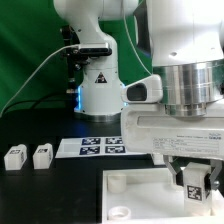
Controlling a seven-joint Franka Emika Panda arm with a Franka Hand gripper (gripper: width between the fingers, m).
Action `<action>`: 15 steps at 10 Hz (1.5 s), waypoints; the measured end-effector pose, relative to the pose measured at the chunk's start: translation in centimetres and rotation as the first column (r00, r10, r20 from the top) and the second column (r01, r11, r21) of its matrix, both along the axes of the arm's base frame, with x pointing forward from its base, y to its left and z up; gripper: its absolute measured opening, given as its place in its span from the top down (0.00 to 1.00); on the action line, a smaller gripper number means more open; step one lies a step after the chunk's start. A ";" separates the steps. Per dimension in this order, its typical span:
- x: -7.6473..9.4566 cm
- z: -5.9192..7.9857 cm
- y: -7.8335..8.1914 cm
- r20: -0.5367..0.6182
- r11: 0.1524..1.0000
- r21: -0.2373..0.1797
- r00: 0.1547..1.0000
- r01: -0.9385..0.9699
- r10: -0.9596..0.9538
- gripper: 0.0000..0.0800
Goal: Assemble one leg
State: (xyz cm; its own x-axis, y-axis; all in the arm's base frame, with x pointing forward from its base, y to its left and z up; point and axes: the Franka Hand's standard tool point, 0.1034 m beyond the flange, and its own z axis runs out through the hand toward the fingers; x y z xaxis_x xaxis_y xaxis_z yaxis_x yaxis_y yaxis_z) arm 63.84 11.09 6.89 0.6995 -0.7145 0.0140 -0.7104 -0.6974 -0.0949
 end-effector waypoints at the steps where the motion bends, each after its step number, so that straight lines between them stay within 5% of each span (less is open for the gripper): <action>1: 0.0 0.0 0.0 -0.044 0.987 0.003 0.986 0.159 -0.159 0.64; 4: -0.3 0.1 -0.1 -0.149 0.769 0.019 0.762 0.639 -0.630 0.63; 9: -0.4 0.2 -0.3 -0.174 0.424 -0.026 0.414 0.905 -0.893 0.63; 10: -0.5 0.2 -0.4 -0.172 0.432 -0.027 0.422 0.901 -0.890 0.63; 12: -0.6 0.0 -0.3 -0.173 0.433 -0.031 0.422 0.901 -0.890 0.34; 15: -0.6 0.0 -0.3 -0.173 0.434 -0.030 0.423 0.900 -0.889 0.20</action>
Offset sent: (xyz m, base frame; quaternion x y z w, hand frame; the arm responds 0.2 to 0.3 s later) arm 0.0203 0.0046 0.0049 0.0432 -0.0655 0.5103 0.8564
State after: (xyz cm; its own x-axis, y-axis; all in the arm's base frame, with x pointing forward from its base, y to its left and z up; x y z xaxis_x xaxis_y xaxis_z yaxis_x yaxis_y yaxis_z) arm 63.24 10.83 6.87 -0.3457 -0.9344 -0.0855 -0.9382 0.3424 0.0507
